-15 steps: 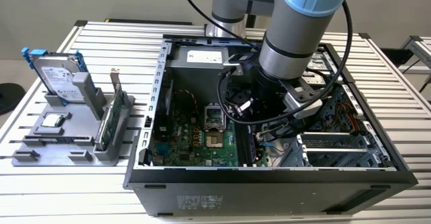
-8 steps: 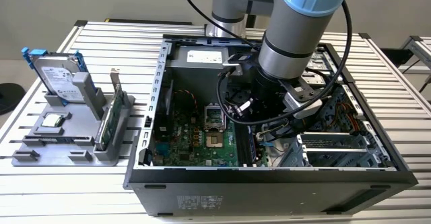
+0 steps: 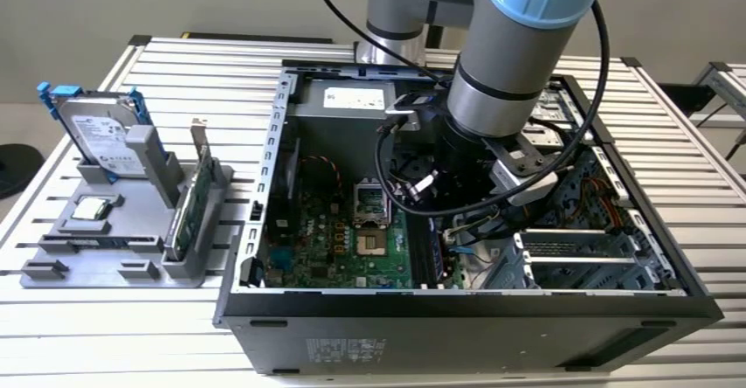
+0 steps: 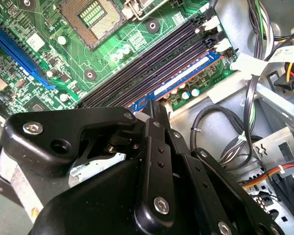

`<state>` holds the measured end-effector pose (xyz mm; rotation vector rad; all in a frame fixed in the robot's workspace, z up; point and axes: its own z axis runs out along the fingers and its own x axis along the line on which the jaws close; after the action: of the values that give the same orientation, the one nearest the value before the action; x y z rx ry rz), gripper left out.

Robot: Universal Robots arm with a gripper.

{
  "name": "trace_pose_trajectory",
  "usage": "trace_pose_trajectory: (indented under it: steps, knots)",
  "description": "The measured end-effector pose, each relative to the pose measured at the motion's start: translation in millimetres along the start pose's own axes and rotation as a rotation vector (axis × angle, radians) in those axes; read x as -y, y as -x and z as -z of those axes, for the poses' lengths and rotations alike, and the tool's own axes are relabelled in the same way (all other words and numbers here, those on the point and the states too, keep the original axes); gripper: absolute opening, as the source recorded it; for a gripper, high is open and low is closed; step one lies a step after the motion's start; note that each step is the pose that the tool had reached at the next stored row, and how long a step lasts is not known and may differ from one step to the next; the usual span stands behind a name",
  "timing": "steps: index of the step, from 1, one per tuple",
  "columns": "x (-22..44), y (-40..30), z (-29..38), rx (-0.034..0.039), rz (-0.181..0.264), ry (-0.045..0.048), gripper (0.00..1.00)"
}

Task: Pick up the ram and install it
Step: 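Press down the ram until it locks into place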

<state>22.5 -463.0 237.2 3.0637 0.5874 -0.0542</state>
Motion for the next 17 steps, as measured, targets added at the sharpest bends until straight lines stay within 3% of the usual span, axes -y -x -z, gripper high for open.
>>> trace_pose_trajectory:
  steps: [4, 17]
  knots:
    - [0.0, 0.0, 0.0, -0.0002, 0.012, 0.0006, 0.0]
    - [0.3, -0.1, 0.0, -0.0035, 0.24, 0.0092, 0.0]
